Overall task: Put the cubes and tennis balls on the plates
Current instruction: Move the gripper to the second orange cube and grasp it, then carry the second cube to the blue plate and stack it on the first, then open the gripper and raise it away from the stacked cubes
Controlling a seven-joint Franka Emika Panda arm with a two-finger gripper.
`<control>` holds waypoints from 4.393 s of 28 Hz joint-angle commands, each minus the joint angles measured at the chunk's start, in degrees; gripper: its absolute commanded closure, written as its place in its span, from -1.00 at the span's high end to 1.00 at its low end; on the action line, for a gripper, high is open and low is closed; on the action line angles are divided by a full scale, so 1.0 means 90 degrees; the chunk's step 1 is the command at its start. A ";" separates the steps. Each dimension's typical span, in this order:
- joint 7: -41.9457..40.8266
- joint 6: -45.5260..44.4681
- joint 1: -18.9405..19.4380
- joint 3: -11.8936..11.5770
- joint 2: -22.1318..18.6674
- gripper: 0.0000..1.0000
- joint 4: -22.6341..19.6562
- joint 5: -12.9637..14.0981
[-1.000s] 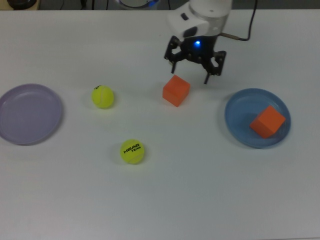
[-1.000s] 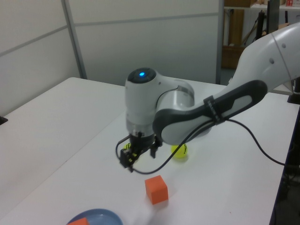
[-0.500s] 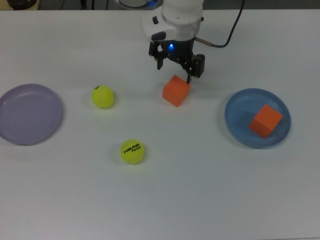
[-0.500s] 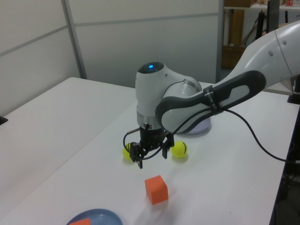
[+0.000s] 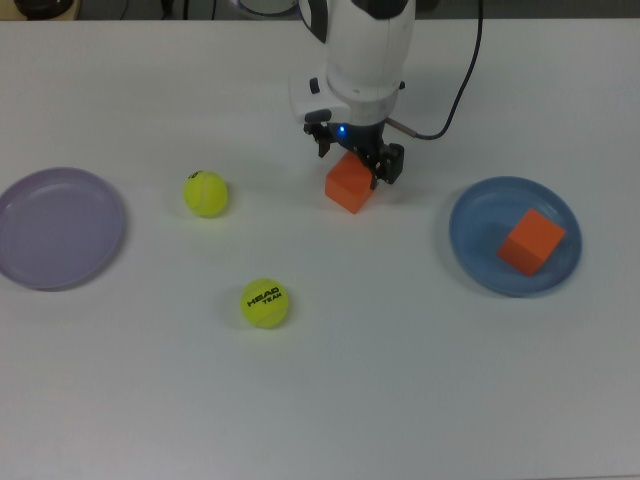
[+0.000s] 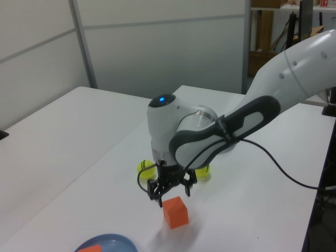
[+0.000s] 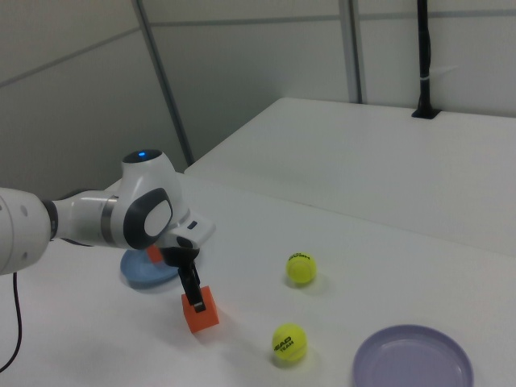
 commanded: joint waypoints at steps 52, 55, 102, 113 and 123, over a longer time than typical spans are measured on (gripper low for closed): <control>-0.0365 0.0824 0.1247 0.0400 0.0968 -1.00 0.2585 -0.0456; -0.0375 0.0991 0.1365 0.0400 0.1066 -1.00 0.2585 -0.0485; -0.0102 0.1607 0.1678 0.0400 0.1673 1.00 0.2624 -0.0515; -0.0460 -0.0243 0.1434 -0.0047 -0.0142 1.00 0.2370 -0.0330; -0.2629 -0.2250 0.0810 -0.1561 -0.0789 1.00 0.2302 0.0725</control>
